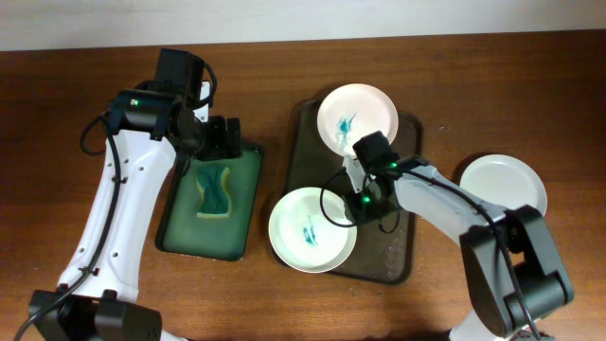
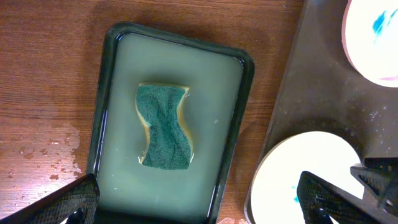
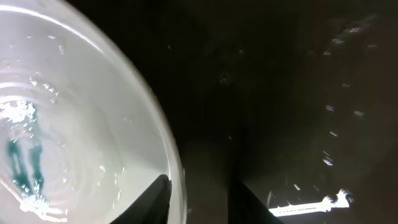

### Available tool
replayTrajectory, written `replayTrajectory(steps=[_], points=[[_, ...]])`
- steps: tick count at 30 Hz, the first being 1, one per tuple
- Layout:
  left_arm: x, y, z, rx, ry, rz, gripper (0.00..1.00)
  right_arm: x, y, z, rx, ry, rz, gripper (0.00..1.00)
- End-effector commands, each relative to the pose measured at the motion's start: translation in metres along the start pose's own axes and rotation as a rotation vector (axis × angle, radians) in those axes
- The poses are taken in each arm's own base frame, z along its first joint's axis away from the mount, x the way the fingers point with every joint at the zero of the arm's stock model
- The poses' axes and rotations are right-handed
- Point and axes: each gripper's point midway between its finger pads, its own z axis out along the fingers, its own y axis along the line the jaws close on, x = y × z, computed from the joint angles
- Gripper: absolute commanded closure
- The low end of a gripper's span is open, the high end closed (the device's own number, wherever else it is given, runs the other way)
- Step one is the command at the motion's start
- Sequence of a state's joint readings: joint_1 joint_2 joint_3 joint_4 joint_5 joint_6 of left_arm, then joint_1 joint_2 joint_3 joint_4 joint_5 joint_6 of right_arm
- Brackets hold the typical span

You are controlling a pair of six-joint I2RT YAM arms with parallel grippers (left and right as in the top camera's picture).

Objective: Clean dirty plates on tray and stack at the side

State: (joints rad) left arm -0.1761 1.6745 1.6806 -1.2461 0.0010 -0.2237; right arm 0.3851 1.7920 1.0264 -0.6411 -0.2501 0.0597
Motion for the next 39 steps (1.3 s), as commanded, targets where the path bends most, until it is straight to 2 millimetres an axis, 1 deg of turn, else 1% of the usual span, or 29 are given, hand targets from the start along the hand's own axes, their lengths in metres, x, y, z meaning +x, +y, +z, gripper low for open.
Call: replayTrajectory(steps=[1, 2, 3, 4, 7, 8, 9, 10, 12, 13, 16, 18, 19, 20, 21, 22, 24, 25, 27, 28, 29, 31, 33, 34, 35, 36, 37, 38, 39], points=[[-0.003, 0.000, -0.009, 0.009, -0.027, 0.015, 0.00, 0.002, 0.006, 0.003, -0.030, 0.007, -0.010, 0.76], [-0.003, 0.000, -0.009, 0.008, -0.027, 0.015, 0.00, 0.003, 0.004, 0.003, -0.017, 0.009, -0.008, 0.86], [-0.002, 0.000, -0.009, 0.008, -0.026, 0.015, 0.00, 0.004, -0.007, 0.003, 0.048, 0.011, 0.014, 0.96], [-0.001, 0.000, -0.009, 0.007, -0.022, 0.015, 0.00, 0.003, -0.021, -0.001, 0.114, 0.004, 0.082, 0.96], [0.006, 0.002, -0.005, -0.003, 0.006, 0.015, 0.00, 0.002, -0.066, -0.038, 0.286, -0.055, 0.306, 0.96], [0.010, 0.003, 0.001, -0.006, 0.023, 0.015, 0.00, 0.003, -0.075, -0.049, 0.289, -0.075, 0.349, 0.96], [0.014, 0.006, 0.011, -0.017, 0.034, 0.015, 0.01, 0.004, -0.081, -0.052, 0.292, -0.078, 0.367, 0.96], [0.020, 0.011, 0.025, -0.041, 0.046, 0.015, 0.03, 0.008, -0.086, -0.054, 0.297, -0.067, 0.386, 0.96], [0.033, 0.019, 0.059, -0.077, 0.062, 0.016, 0.07, 0.011, -0.090, -0.054, 0.303, -0.057, 0.398, 0.96], [0.042, 0.024, 0.082, -0.095, 0.064, 0.017, 0.13, 0.010, -0.090, -0.054, 0.303, -0.061, 0.398, 0.96], [0.061, 0.032, 0.131, -0.111, 0.053, 0.016, 0.25, 0.010, -0.090, -0.054, 0.302, -0.060, 0.397, 0.95], [0.070, 0.034, 0.159, -0.109, 0.044, 0.016, 0.43, 0.010, -0.090, -0.054, 0.302, -0.060, 0.397, 0.95], [0.078, 0.036, 0.173, -0.113, 0.069, 0.016, 0.48, 0.010, -0.090, -0.054, 0.302, -0.060, 0.397, 0.95], [0.085, 0.037, 0.182, -0.121, 0.102, 0.017, 0.65, 0.010, -0.090, -0.054, 0.302, -0.059, 0.397, 0.95], [0.090, 0.038, 0.189, -0.126, 0.125, 0.018, 0.84, 0.011, -0.090, -0.054, 0.302, -0.059, 0.397, 0.95], [0.092, 0.039, 0.190, -0.127, 0.135, 0.018, 1.00, 0.011, -0.090, -0.054, 0.302, -0.058, 0.398, 0.95], [0.089, 0.037, 0.181, -0.124, 0.144, 0.018, 1.00, 0.011, -0.090, -0.054, 0.302, -0.057, 0.398, 0.95], [0.082, 0.031, 0.169, -0.099, 0.157, 0.016, 1.00, 0.011, -0.090, -0.054, 0.303, -0.057, 0.398, 0.95], [0.057, 0.018, 0.137, -0.058, 0.144, 0.012, 0.99, 0.011, -0.090, -0.054, 0.303, -0.057, 0.398, 0.95], [0.047, 0.016, 0.125, -0.052, 0.130, 0.012, 0.84, 0.011, -0.090, -0.054, 0.303, -0.057, 0.398, 0.95], [0.046, 0.016, 0.125, -0.053, 0.130, 0.013, 0.72, 0.011, -0.090, -0.054, 0.303, -0.057, 0.398, 0.95], [0.055, 0.018, 0.132, -0.062, 0.155, 0.013, 0.51, 0.011, -0.090, -0.054, 0.303, -0.057, 0.398, 0.95], [0.065, 0.022, 0.145, -0.076, 0.173, 0.014, 0.44, 0.011, -0.090, -0.054, 0.303, -0.057, 0.398, 0.95], [0.069, 0.024, 0.155, -0.084, 0.182, 0.015, 0.44, 0.011, -0.090, -0.054, 0.303, -0.057, 0.398, 0.94], [0.075, 0.025, 0.167, -0.085, 0.192, 0.014, 0.47, 0.011, -0.090, -0.054, 0.302, -0.057, 0.398, 0.95], [0.080, 0.027, 0.179, -0.089, 0.205, 0.015, 0.56, 0.011, -0.090, -0.054, 0.303, -0.057, 0.398, 0.94], [0.083, 0.027, 0.186, -0.091, 0.216, 0.015, 0.80, 0.011, -0.090, -0.054, 0.303, -0.057, 0.398, 0.94], [0.085, 0.028, 0.191, -0.093, 0.226, 0.015, 1.00, 0.011, -0.090, -0.054, 0.302, -0.057, 0.398, 0.94], [0.084, 0.027, 0.191, -0.092, 0.224, 0.015, 1.00, 0.011, -0.090, -0.054, 0.302, -0.057, 0.398, 0.94]])
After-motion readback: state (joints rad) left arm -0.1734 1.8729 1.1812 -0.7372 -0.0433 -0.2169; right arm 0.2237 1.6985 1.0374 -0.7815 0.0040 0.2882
